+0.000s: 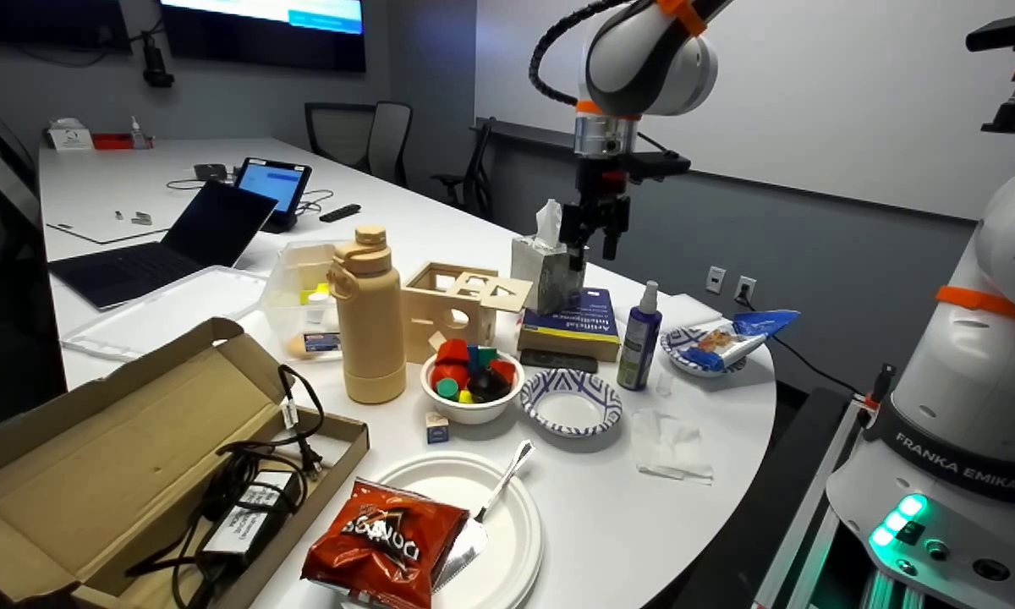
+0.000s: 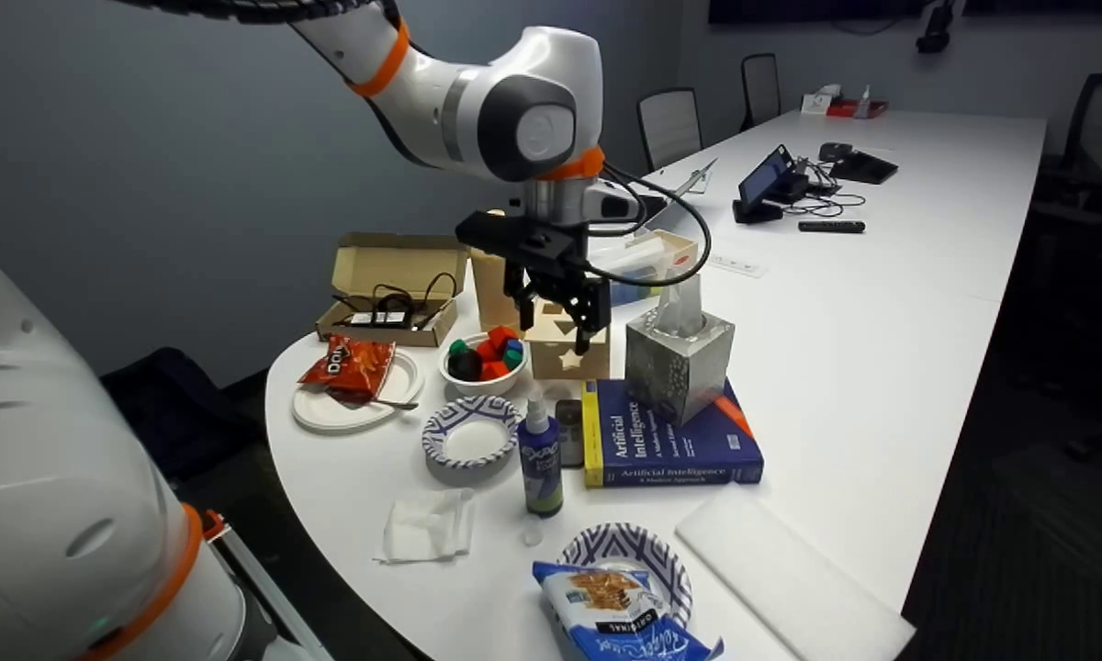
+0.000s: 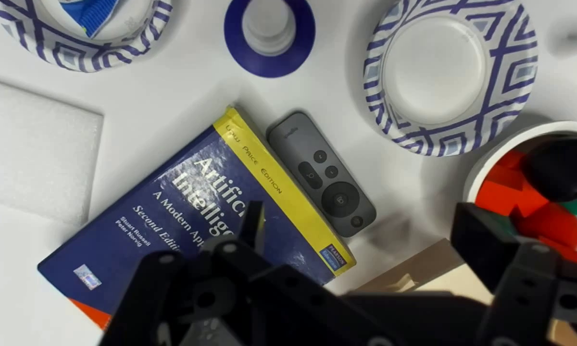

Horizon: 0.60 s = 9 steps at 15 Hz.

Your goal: Close the lid of the shape sorter

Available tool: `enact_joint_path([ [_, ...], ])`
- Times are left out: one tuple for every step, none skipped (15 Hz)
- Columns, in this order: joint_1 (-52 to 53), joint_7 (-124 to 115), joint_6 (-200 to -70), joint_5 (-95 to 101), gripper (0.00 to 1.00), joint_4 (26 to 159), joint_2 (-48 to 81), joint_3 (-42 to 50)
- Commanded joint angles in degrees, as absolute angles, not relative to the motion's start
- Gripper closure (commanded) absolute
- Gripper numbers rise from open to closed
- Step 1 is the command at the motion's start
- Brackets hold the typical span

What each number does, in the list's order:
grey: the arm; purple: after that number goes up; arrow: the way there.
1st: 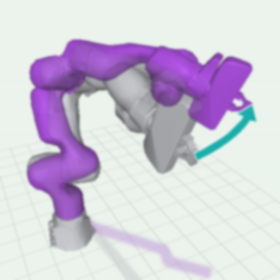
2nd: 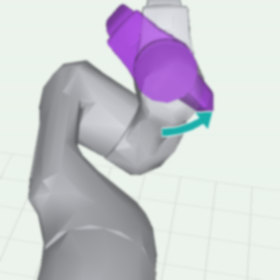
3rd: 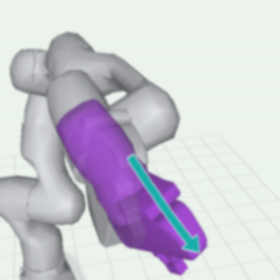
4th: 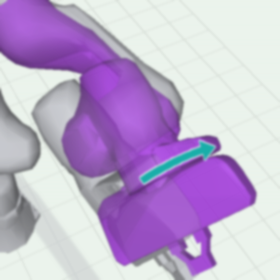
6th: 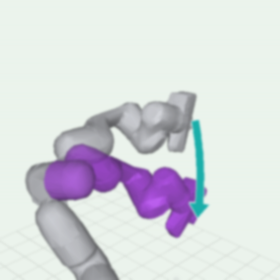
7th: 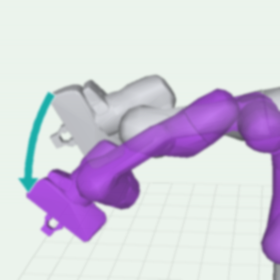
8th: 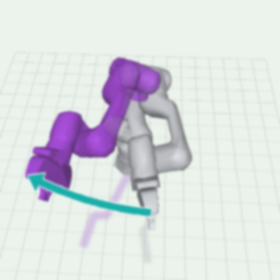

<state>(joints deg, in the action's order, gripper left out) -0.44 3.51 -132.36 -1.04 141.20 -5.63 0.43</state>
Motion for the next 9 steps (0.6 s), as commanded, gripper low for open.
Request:
enact_joint_path([
  [-0.25,4.3,-138.07,-4.22,0.0,140.76,-0.52,0.72],
  [-0.26,4.45,-139.13,-4.91,0.0,140.39,0.87,0.59],
  [-0.29,4.86,-139.96,-5.78,0.0,140.14,2.08,0.46],
  [-0.3,5.1,-140.76,-6.54,0.0,139.83,3.28,0.28],
  [-0.41,5.43,-141.6,-7.3,0.0,139.45,4.47,0.16],
  [-0.41,5.49,-142.19,-8.0,0.0,139.06,5.27,-0.07],
  [-0.48,5.7,-142.83,-8.44,0.0,138.69,6.13,-0.23],
  [-0.52,5.69,-143.45,-8.55,0.0,138.15,6.95,-0.4],
  [-0.57,5.64,-143.8,-8.61,0.0,137.57,7.83,-0.53],
])
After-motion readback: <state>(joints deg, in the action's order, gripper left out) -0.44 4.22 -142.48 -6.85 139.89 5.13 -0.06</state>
